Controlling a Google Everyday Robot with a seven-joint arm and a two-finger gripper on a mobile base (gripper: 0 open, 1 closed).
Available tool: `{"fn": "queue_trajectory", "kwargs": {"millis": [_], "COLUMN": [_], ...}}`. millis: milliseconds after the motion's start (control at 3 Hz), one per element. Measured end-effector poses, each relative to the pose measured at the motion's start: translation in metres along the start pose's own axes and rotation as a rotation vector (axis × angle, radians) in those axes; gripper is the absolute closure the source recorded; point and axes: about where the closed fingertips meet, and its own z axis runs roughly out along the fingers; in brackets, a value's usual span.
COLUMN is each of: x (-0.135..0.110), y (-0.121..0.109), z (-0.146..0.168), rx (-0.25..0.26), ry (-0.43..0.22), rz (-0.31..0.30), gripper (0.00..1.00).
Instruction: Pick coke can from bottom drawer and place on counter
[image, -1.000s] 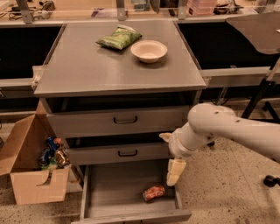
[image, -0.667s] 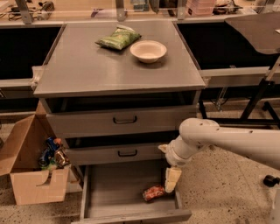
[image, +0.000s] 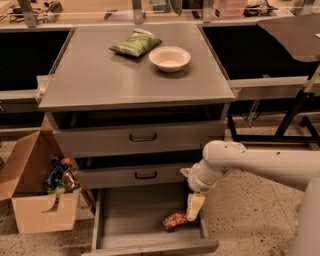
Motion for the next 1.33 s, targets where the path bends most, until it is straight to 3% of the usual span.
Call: {"fn": "queue_trajectory", "kwargs": {"millis": [667, 1333], "x": [0.041, 0.082], "y": [-0.006, -0.029], "z": [0.101, 0.18], "rx": [0.045, 0.081], "ry": [-0.011, -0.065], "rz": [-0.034, 0.013], "gripper": [0.0, 0.0]}}
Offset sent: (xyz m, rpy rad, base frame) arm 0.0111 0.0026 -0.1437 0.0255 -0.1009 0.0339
